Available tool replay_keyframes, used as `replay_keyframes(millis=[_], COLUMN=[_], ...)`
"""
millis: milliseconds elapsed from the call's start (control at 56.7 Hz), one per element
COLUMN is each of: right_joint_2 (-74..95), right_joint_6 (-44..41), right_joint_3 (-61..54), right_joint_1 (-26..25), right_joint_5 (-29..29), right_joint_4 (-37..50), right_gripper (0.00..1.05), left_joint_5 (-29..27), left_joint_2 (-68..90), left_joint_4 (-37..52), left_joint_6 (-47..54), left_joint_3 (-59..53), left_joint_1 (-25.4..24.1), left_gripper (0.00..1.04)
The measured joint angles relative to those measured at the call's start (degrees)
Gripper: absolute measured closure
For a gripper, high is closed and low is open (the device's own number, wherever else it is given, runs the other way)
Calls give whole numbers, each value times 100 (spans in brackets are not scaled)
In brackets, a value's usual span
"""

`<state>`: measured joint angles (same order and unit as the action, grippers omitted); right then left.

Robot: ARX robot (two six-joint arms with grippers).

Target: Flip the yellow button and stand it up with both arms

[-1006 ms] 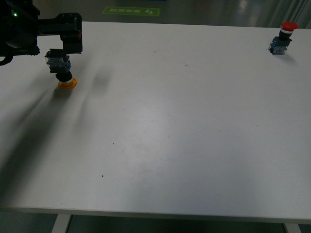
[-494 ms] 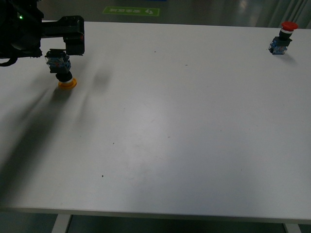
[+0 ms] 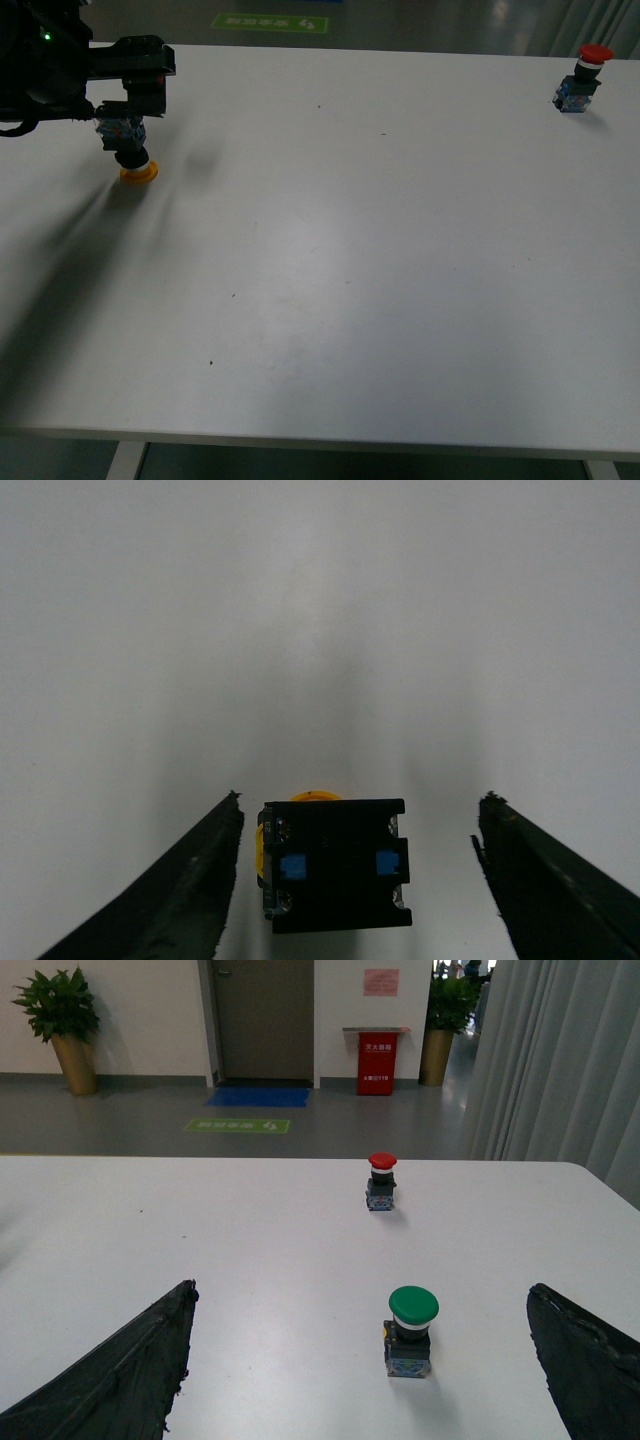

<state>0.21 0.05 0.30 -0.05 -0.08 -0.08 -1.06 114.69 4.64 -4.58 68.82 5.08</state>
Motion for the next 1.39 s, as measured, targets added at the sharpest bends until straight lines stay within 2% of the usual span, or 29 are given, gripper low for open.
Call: replay_keyframes(millis=[194, 247, 547, 741, 865, 900, 953, 1006, 1218, 1394], right_joint_2=[0, 0, 0, 0, 0, 0, 0, 0, 0, 0], right_joint_6=[0, 0, 0, 0, 0, 0, -2, 0, 0, 0], right_joint_3=[0, 0, 0, 0, 0, 0, 0, 0, 0, 0], right_joint_1=[0, 0, 0, 0, 0, 0, 0, 0, 0, 0], right_joint_5=[0, 0, 2, 0, 0, 0, 0, 0, 0, 0], right_joint_4=[0, 0, 0, 0, 0, 0, 0, 0, 0, 0], right_gripper=[7, 7, 7, 7, 7, 7, 7, 7, 7, 7], left_joint_5=[-9, -7, 391, 1504, 2437, 2546, 2938, 3093, 3093, 3001], left_joint_2=[2, 2, -63, -601, -1058, -1113, -1198, -1204, -1029, -713], left_joint_4=[-72, -90, -26, 520, 1486, 1696, 2404, 3047, 5149, 6229], left_joint_6=[-9, -22, -245, -1226, -2437, -2612, -3436, -4057, -6426, -7595], left_joint_3=[20, 42, 28, -363, -785, -859, -1095, -1257, -1432, -1283], left_joint_1=[-11, -13, -52, -48, 57, 90, 208, 323, 811, 1150], left_gripper=[63, 68, 71, 71, 71, 71, 71, 71, 71, 71])
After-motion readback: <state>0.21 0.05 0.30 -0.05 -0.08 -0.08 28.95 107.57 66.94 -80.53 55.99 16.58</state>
